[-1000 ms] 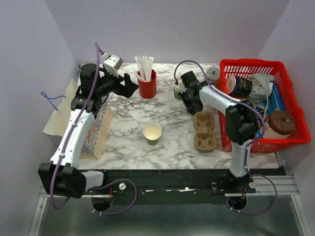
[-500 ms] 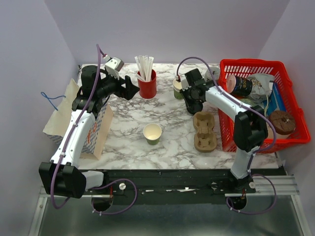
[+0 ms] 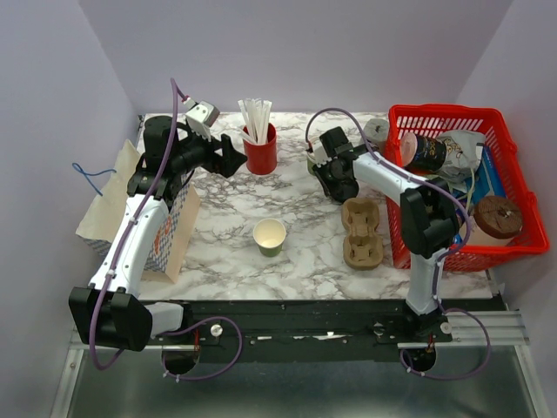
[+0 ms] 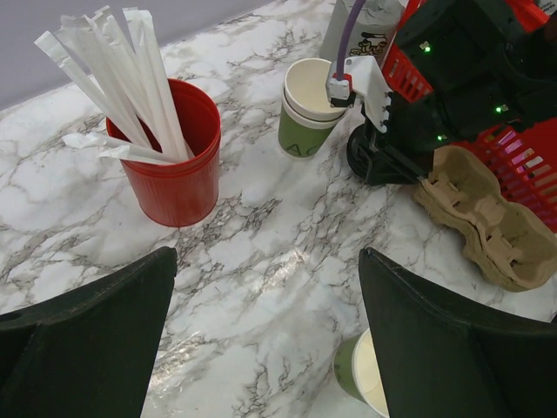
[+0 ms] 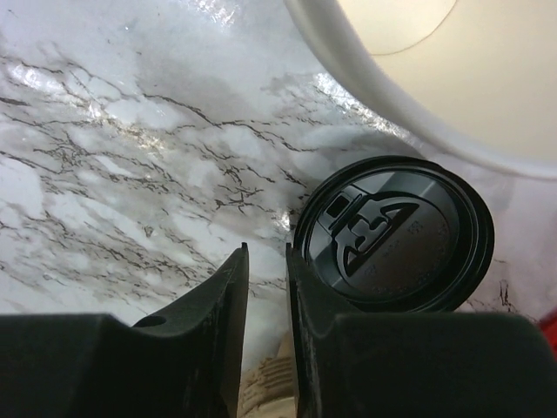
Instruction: Pack the takeout coffee
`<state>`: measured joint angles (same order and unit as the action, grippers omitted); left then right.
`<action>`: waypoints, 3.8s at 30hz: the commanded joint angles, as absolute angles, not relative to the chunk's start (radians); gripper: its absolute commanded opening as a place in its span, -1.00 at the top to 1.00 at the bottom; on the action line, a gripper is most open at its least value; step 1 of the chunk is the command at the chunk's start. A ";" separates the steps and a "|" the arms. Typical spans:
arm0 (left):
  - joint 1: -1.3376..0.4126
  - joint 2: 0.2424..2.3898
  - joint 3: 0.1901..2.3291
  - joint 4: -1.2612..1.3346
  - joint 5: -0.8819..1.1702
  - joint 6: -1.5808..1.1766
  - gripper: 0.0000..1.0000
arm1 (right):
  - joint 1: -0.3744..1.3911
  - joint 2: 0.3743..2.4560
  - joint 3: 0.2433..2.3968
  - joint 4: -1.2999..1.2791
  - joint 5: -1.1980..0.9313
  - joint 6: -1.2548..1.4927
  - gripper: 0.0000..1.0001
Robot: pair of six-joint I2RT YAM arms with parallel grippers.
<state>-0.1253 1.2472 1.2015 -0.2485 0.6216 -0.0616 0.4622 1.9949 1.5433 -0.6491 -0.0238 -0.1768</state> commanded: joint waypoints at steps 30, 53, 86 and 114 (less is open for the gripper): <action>-0.118 1.255 1.204 -0.233 0.647 -0.075 -0.87 | 0.460 2.039 1.598 -0.643 0.035 -0.230 0.53; -0.118 1.261 1.203 -0.230 0.647 -0.080 -0.87 | 0.453 2.060 1.615 -0.643 0.025 -0.236 0.64; -0.117 1.264 1.197 -0.224 0.649 -0.087 -0.87 | 0.446 2.063 1.594 -0.643 -0.018 -0.247 0.60; -0.117 1.272 1.193 -0.215 0.652 -0.095 -0.87 | 0.445 2.071 1.592 -0.643 0.034 -0.258 0.61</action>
<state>-0.1253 1.2713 1.2015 -0.2401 0.6224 -0.0872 0.4496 2.0518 1.5925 -0.6479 0.0093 -0.2455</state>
